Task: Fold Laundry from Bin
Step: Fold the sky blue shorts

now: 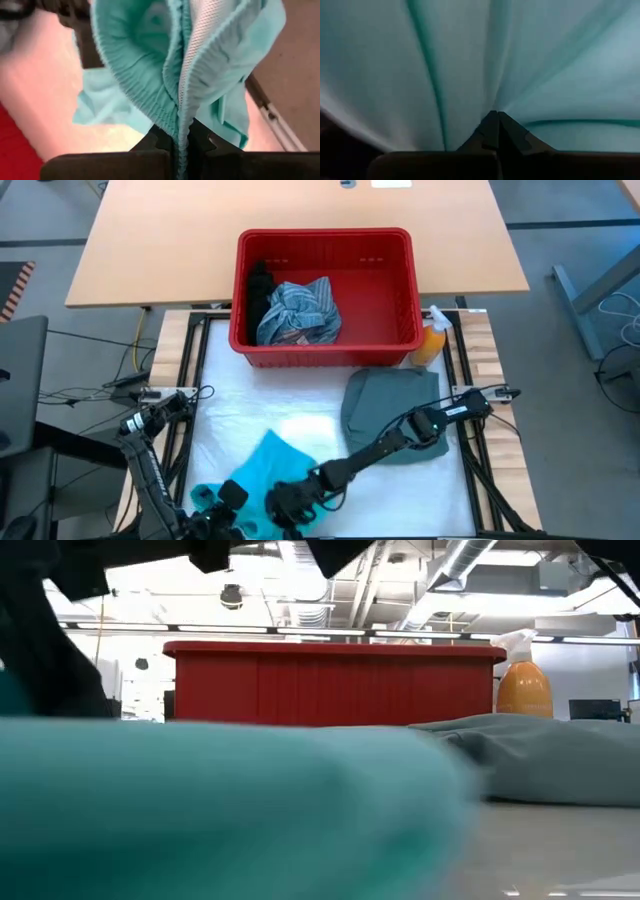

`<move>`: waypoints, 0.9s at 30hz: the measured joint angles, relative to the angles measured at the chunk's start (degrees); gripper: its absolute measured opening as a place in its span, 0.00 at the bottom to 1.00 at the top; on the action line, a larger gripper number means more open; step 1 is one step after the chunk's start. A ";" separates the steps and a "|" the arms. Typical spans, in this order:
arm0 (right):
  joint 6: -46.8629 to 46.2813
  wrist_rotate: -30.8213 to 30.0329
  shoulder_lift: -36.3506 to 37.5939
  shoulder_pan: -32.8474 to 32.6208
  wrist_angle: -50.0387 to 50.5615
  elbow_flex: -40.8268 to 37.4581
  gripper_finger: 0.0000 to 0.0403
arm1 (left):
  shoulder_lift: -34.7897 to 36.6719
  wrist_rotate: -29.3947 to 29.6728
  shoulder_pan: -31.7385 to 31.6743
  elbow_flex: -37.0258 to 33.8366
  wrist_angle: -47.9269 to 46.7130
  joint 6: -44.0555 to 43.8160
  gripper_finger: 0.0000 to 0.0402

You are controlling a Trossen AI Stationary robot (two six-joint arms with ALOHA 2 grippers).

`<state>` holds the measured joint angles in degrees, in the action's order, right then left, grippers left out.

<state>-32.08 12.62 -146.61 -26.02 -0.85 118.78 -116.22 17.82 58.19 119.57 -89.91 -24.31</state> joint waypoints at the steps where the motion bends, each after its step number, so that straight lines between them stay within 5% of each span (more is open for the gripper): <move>1: -0.14 0.15 0.00 0.10 0.53 0.00 0.05 | -0.04 0.55 0.00 0.00 0.02 0.20 0.00; 13: 7.86 2.43 3.07 4.13 9.11 0.83 0.05 | 2.47 8.79 -5.14 0.00 -0.14 7.12 0.00; 19: 20.47 -9.88 14.24 9.04 27.30 -0.01 0.05 | 8.51 18.51 -6.50 0.00 -0.20 7.73 0.00; 23: 22.93 -9.99 25.03 12.85 31.05 -10.29 0.05 | 14.04 22.65 -9.78 0.00 -0.03 3.94 0.00; 27: 19.47 -16.43 41.17 14.07 26.78 -28.64 0.05 | 18.94 21.46 -14.39 0.00 1.51 4.10 0.00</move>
<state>-12.61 -3.81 -105.44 -11.95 25.93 90.14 -97.29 39.29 43.80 119.57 -88.40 -20.20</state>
